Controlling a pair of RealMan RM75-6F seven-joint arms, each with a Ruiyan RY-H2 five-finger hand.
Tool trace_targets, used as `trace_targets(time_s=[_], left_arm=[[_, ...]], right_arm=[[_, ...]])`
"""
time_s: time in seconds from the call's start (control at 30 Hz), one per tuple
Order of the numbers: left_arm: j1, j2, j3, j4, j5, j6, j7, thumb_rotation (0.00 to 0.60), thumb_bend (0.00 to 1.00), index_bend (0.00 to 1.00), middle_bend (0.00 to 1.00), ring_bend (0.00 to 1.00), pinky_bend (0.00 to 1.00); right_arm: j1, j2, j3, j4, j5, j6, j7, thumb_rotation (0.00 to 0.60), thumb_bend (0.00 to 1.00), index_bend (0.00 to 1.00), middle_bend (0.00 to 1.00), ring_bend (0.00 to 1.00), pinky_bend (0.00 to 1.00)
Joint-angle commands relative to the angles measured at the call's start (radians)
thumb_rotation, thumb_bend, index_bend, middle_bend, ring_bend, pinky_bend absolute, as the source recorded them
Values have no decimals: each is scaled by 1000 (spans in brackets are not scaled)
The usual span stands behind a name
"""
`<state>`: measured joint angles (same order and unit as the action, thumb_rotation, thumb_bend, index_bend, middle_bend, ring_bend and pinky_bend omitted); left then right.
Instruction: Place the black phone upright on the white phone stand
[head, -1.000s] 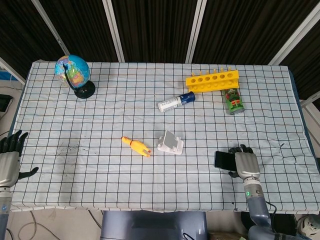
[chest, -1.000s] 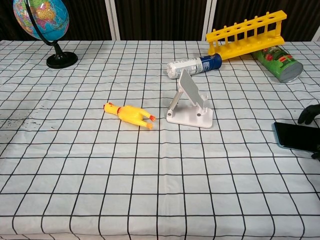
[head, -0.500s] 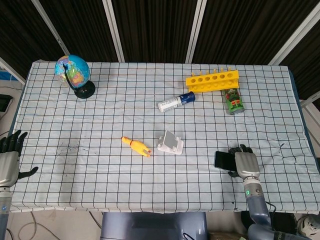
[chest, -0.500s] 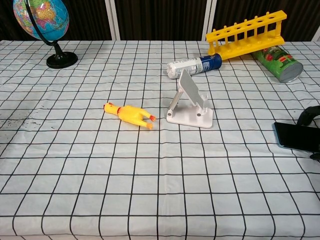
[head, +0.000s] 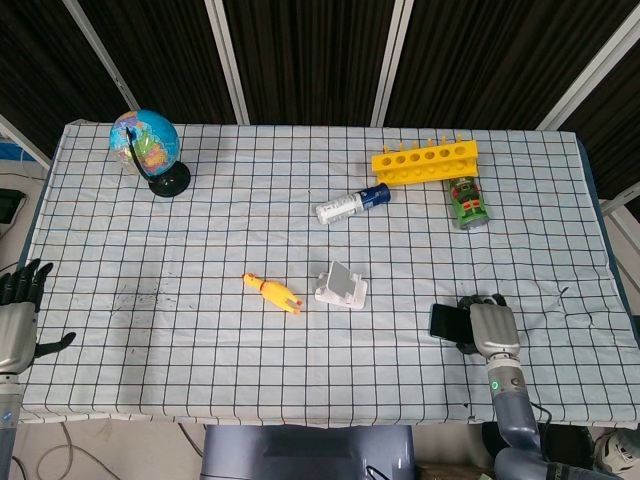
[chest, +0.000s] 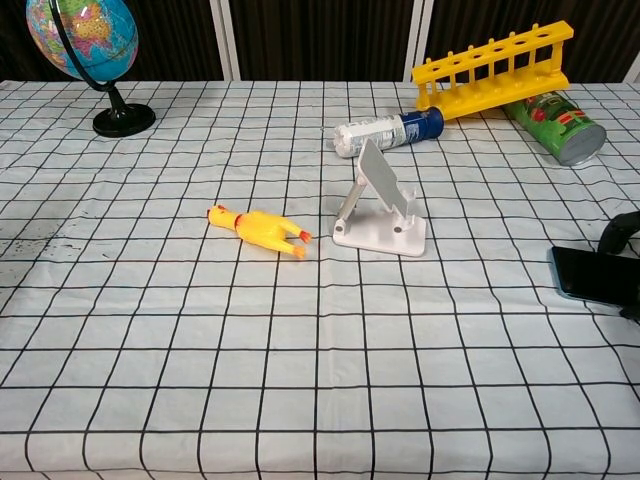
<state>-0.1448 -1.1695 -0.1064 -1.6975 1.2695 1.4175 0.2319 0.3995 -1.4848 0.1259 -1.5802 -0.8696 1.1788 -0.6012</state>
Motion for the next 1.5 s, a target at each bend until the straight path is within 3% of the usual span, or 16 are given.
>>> trace_targets(time_s=[0.03,0.4,1.0,1.27,1.5], left_arm=[[1,0,0,0,2,1,-4,600,0,0,0,0,0],[1,1,0,1,6,0,-14,600,0,0,0,0,0],[0,1,0,5,9,0,-17,600,0,0,0,0,0],[-1,5,0,5,8,-6,-21,600,0,0,0,0,0],[-2,7,0,5,8,-8,-25,600,0,0,0,0,0]], right_arm=[[-2,2,0,-6,-13,11,7,600,408,720,703,580,156],[-15,28,21,-61,-83,43,103,600,409,726,710,592,158],[-42,114,235,-344,-13,20,526,600,411,728,709,589,159],[-21,51,271,-345,-41,-30,700,600,411,728,704,586,159],[25,-40,287,-308,-48,-39,748,600,410,728,704,585,159]])
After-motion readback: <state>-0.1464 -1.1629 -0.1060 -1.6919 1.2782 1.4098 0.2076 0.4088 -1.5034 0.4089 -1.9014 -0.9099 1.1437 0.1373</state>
